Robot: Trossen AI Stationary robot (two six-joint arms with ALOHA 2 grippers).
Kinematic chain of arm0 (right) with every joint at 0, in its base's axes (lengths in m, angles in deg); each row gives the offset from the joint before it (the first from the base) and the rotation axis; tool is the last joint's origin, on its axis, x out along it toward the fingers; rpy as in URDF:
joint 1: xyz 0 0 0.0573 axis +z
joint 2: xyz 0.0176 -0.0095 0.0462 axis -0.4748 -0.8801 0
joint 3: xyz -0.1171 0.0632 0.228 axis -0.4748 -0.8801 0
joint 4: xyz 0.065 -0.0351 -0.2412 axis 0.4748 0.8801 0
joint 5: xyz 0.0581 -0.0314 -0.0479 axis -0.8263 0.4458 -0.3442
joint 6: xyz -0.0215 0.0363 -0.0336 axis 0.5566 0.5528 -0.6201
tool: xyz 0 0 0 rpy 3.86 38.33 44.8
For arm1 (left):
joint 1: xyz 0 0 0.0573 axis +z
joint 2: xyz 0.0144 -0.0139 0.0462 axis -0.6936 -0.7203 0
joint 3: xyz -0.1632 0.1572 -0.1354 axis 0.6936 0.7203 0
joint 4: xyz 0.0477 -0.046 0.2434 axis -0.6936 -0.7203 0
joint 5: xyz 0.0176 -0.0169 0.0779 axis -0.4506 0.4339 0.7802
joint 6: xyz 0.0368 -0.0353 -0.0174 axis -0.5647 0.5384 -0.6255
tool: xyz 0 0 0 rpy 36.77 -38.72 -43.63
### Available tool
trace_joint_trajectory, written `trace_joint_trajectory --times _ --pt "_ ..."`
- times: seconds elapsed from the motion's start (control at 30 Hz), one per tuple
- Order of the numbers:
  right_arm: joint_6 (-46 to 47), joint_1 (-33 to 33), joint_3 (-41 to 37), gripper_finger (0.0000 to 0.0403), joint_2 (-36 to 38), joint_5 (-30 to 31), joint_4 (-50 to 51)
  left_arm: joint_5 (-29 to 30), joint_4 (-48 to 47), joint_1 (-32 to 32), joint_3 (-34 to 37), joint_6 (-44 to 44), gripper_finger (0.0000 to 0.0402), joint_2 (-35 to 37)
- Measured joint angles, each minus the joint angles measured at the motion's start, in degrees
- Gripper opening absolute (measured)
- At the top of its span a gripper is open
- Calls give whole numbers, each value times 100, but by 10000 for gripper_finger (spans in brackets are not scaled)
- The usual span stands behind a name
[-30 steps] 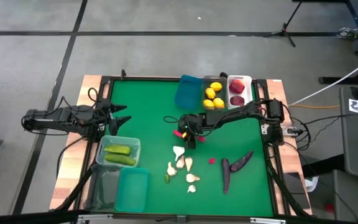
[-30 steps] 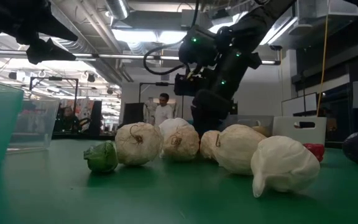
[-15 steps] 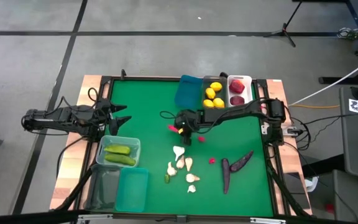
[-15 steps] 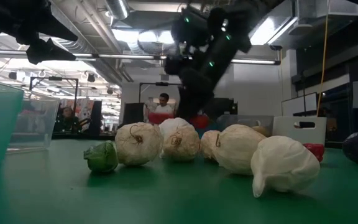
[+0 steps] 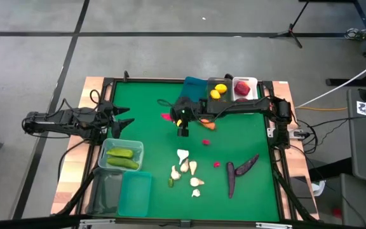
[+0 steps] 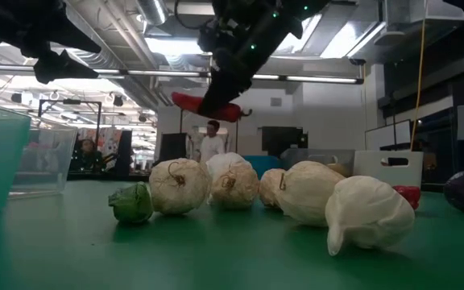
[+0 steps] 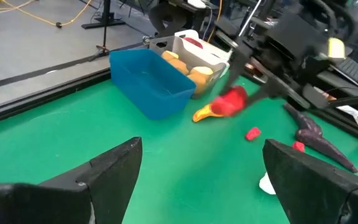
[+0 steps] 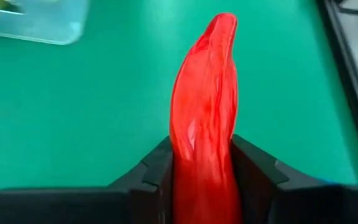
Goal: Sort produce into baskets
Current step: Put the red chili paper into the blue bin
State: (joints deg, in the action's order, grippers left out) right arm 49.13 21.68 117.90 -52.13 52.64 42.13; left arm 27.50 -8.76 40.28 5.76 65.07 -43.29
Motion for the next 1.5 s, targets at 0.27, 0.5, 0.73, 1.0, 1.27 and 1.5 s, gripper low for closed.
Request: trace_joint_trajectory --times 0.27,0.5,0.73,1.0,1.27,1.5 --pt "4 -747 20 137 0 6 82 0 -2 -1 0 2 329 0" --pt "686 -1517 20 139 0 158 141 0 -2 0 0 -59 329 0" --pt "2711 -1907 22 140 0 738 466 0 -2 0 2 -51 329 0" --pt "3637 -1819 24 140 2 1216 462 0 -2 0 0 28 329 0" --pt "4435 -1723 24 140 2 2045 465 0 0 0 0 37 329 0" --pt "5005 -1705 24 140 -50 2493 453 0 -3 -1 0 39 329 0"
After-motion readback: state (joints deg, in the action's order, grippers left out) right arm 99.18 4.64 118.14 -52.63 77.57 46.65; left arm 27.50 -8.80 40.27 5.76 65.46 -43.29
